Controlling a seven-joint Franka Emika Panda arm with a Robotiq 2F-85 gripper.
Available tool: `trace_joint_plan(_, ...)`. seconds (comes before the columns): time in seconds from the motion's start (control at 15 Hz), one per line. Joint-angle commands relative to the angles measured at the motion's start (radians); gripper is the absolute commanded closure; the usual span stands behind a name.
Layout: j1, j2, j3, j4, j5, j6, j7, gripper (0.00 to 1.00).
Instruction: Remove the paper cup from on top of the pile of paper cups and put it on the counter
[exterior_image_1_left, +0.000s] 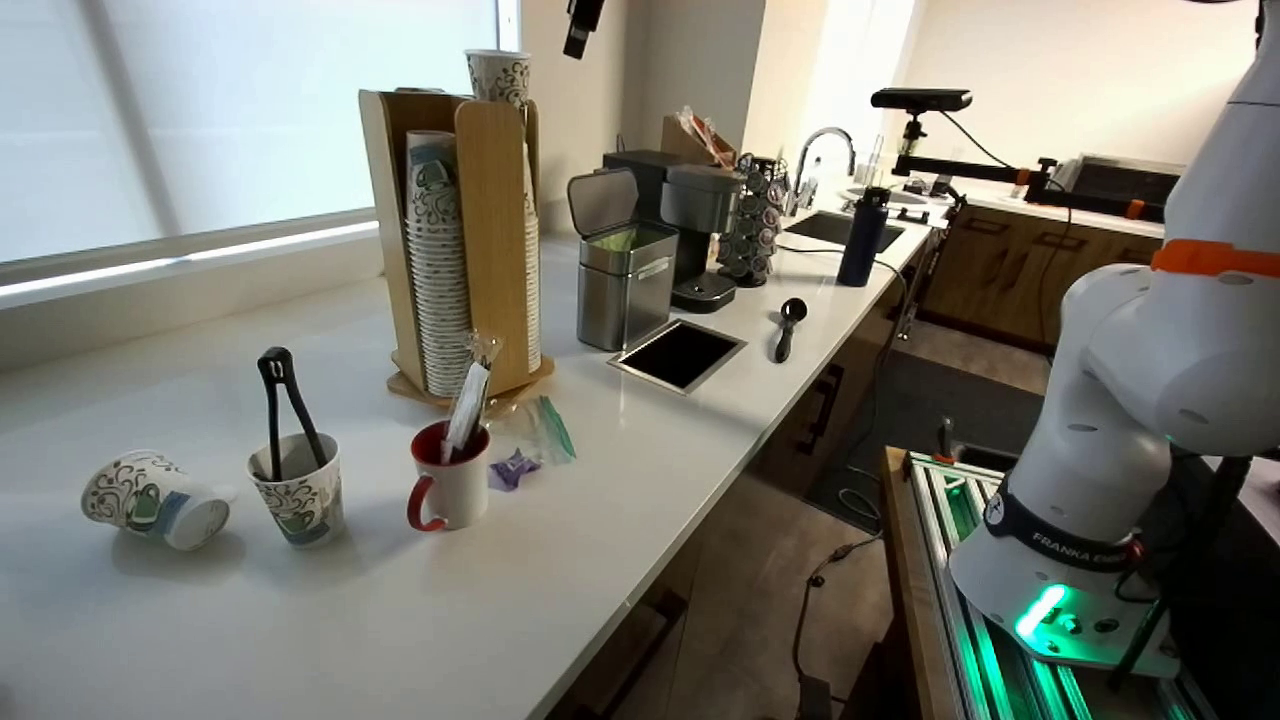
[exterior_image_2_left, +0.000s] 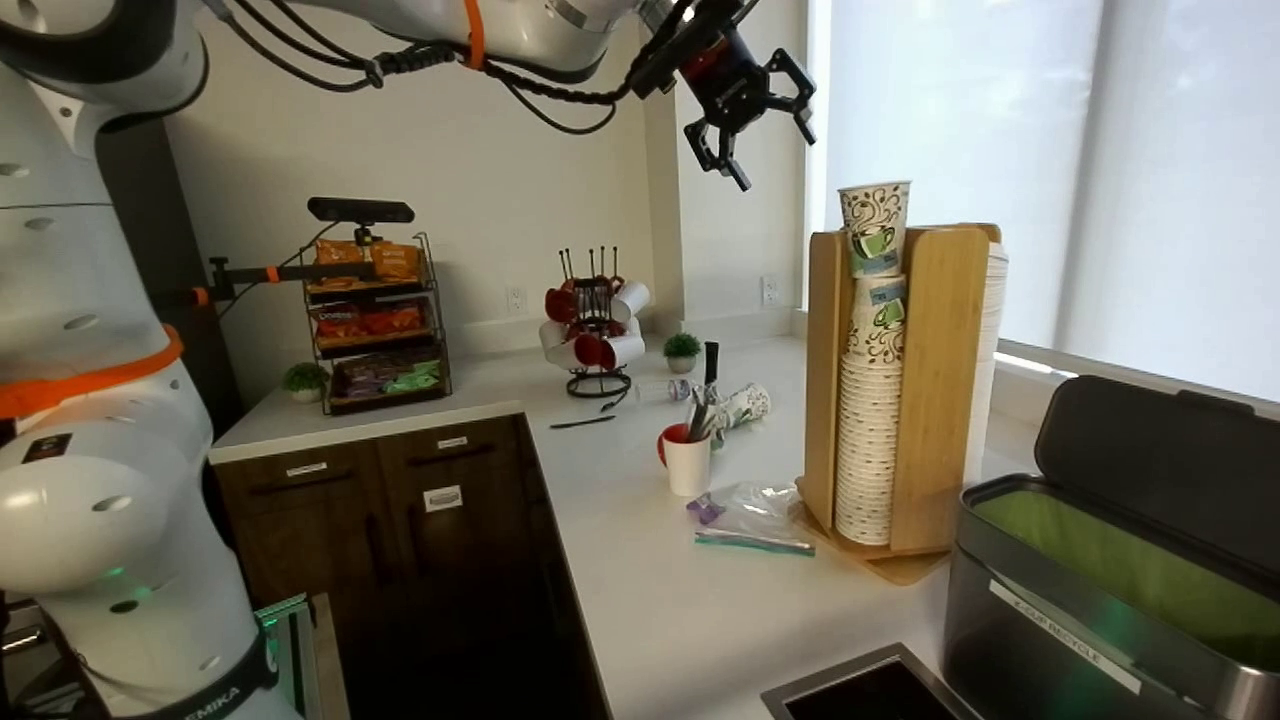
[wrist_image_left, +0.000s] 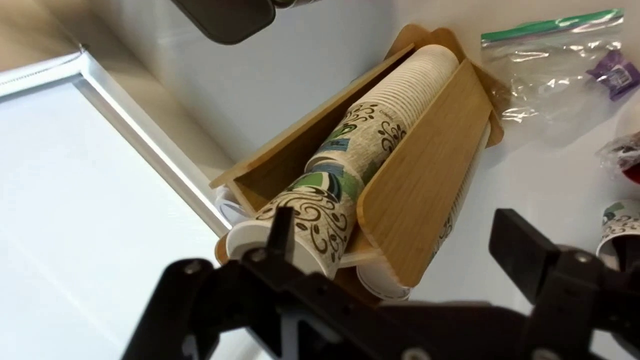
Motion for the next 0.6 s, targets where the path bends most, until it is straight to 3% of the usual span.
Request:
trace_joint_plan(0.0, -0.003, 0.102, -0.007, 0.135, -0.022, -0.03, -0.204, 0.0)
trace_joint_plan(0.13, -0.018, 0.152, -0.019, 0.215, 0.003, -0.033, -0.307, 0.0)
trace_joint_plan(0.2, -0.024, 0.191, -0.023, 0.279, 0.017, -0.083, -0.284, 0.0)
trace_joint_plan(0.27, -0.016, 0.116, -0.016, 0.16, 0.001, -0.015, -0.238, 0.0)
trace_joint_plan(0.53, -0.024, 0.177, -0.026, 0.244, 0.001, -0.039, -0.257, 0.0)
